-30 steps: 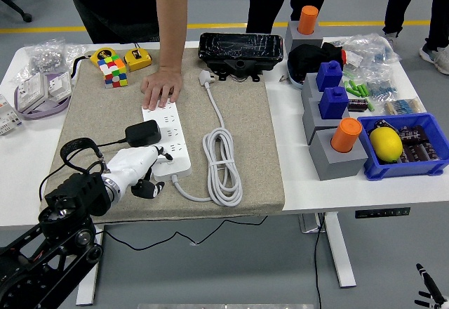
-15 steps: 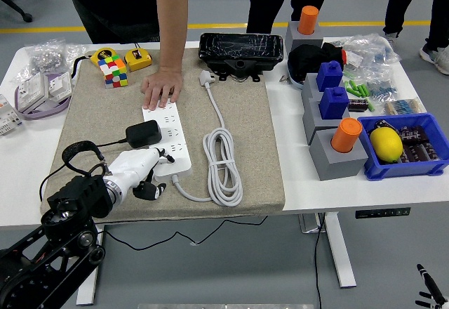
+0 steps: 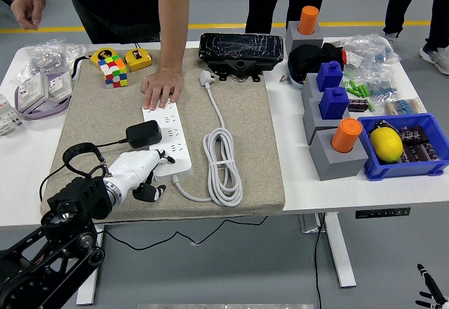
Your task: Pick up the plug,place it near the board,insert it into the board,press the button
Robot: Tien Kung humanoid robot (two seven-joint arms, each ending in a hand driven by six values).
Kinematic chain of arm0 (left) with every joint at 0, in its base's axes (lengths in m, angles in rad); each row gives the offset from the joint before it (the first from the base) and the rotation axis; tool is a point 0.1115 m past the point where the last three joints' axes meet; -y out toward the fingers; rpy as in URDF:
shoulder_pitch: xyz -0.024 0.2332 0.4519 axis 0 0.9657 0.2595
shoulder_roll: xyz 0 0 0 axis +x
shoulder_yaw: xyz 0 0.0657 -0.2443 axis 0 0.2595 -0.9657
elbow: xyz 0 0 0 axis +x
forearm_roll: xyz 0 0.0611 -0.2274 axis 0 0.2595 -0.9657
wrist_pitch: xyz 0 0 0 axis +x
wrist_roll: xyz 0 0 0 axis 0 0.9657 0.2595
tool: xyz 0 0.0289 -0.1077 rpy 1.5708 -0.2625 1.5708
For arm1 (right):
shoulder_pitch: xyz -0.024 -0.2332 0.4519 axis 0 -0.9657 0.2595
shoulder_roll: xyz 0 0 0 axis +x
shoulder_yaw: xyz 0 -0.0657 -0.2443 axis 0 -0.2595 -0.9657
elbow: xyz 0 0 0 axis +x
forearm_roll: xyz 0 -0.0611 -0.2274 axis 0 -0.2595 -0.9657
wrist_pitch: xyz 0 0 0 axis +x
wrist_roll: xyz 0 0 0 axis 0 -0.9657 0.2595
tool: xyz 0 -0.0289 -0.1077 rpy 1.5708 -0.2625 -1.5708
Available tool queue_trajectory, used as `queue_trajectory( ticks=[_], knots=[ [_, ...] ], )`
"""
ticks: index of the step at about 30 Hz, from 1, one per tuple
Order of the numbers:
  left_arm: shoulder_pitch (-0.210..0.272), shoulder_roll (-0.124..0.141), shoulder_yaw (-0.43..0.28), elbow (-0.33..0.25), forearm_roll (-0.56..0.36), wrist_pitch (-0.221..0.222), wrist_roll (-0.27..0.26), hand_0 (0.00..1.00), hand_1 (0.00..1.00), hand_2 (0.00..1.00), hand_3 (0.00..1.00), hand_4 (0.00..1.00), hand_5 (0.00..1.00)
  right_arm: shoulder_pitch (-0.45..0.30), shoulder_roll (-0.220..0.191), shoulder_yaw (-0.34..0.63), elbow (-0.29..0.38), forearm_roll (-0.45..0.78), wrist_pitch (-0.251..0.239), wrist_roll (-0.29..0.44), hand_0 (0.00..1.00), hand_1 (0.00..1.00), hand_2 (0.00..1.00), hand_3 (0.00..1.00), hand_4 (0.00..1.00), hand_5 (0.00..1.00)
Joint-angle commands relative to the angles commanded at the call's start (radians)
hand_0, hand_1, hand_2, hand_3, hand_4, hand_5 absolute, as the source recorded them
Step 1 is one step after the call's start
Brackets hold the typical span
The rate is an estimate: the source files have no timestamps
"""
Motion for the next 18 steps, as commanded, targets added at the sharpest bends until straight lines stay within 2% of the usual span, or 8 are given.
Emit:
queue_trajectory(
  ticks=[5, 6, 7, 12, 13, 17, 18],
  knots=[
    [0.006, -0.003, -0.036, -0.070, 0.021, 0.018, -0.008, 0.165, 0.023, 0.140, 0.727, 0.659, 0.002, 0.001, 0.001, -0.002, 0.000, 0.002, 0.001, 0.001, 0.998, 0.865, 0.781, 0.836, 0.998, 0.998],
    [0.011, -0.004, -0.047, -0.087, 0.020, 0.031, -0.018, 0.165, 0.023, 0.140, 0.727, 0.659, 0.002, 0.001, 0.001, -0.001, 0.000, 0.001, 0.001, 0.000, 0.998, 0.865, 0.781, 0.836, 0.998, 0.998],
    [0.014, -0.005, -0.054, -0.099, 0.018, 0.041, -0.025, 0.167, 0.024, 0.137, 0.664, 0.647, 0.002, 0.001, 0.001, -0.001, 0.000, 0.001, 0.000, 0.000, 0.998, 0.865, 0.781, 0.835, 0.998, 0.998],
    [0.057, -0.016, -0.135, -0.166, 0.030, 0.112, -0.061, 0.167, 0.024, 0.137, 0.664, 0.647, 0.002, -0.003, 0.003, 0.001, 0.000, -0.002, 0.001, 0.000, 0.998, 0.865, 0.781, 0.835, 0.998, 0.998],
    [0.068, -0.020, -0.153, -0.166, 0.032, 0.122, -0.066, 0.181, 0.046, 0.152, 0.651, 0.510, 0.002, -0.003, 0.003, 0.002, 0.000, -0.003, 0.001, 0.000, 0.998, 0.865, 0.781, 0.835, 0.998, 0.998],
    [0.107, -0.035, -0.236, -0.166, 0.035, 0.174, -0.088, 0.181, 0.046, 0.152, 0.651, 0.510, 0.002, -0.005, 0.003, 0.004, 0.000, -0.004, 0.001, -0.001, 0.998, 0.865, 0.781, 0.835, 0.998, 0.998],
    [0.121, -0.040, -0.261, -0.166, 0.037, 0.172, -0.085, 0.181, 0.046, 0.152, 0.651, 0.510, 0.002, -0.006, 0.004, 0.004, 0.000, -0.004, 0.000, -0.001, 0.998, 0.865, 0.781, 0.835, 0.998, 0.998]
  ],
)
